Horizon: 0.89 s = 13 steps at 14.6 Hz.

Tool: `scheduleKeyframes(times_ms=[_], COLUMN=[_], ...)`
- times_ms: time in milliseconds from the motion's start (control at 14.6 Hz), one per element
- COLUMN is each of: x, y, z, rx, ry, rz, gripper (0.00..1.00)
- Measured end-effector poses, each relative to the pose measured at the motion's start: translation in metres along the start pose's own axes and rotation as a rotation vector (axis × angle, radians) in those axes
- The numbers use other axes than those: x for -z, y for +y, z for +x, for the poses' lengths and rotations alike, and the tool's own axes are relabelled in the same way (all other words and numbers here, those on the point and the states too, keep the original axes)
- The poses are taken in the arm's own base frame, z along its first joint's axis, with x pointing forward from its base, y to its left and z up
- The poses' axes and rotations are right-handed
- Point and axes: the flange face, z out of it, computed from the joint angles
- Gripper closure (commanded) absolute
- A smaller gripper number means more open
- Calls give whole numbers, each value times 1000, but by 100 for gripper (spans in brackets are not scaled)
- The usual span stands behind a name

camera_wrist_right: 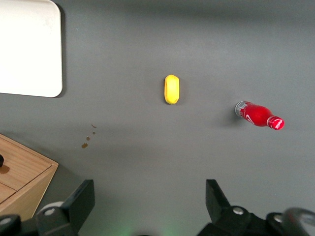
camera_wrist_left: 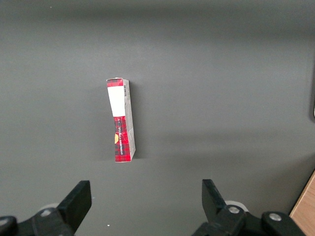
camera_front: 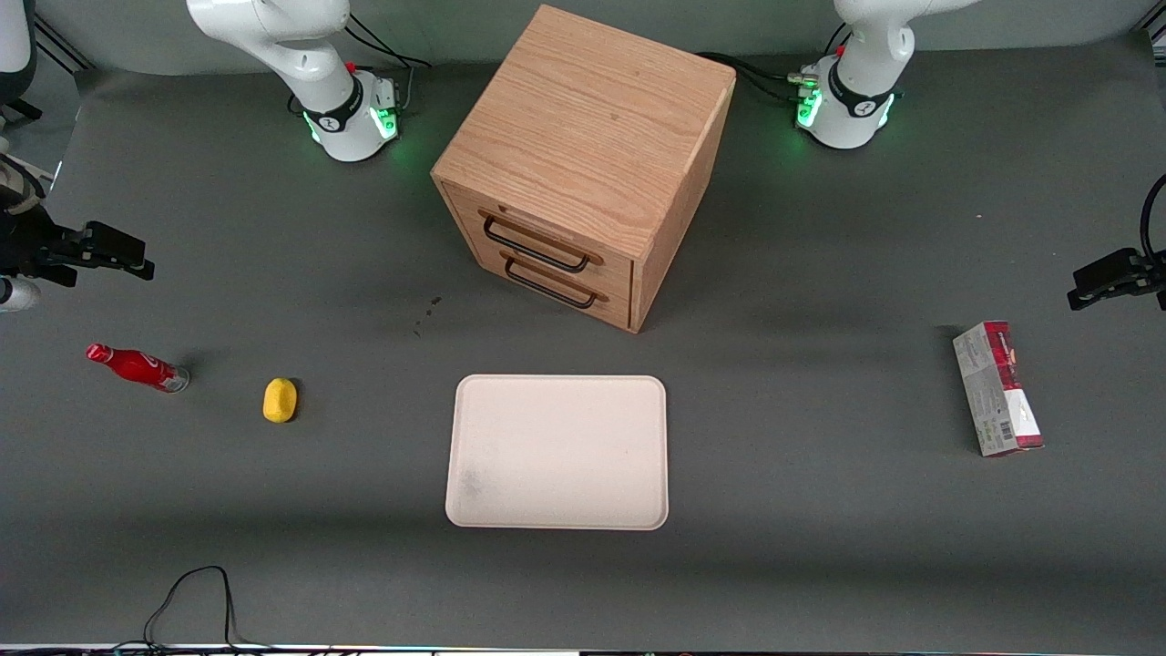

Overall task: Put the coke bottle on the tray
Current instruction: 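Move the open right gripper over the red Coca-Cola bottle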

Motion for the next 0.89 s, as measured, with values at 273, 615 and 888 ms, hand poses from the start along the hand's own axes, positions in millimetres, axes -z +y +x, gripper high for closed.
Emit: scheduleKeyframes(times_ms=[273,615,888], x=[0,-9,-17], y=[3,6,75], z=[0,4,-4], rx=[-5,-10,-121], ry=[-1,-22,-39], rz=[0,-13,-42], gripper=[0,0,0])
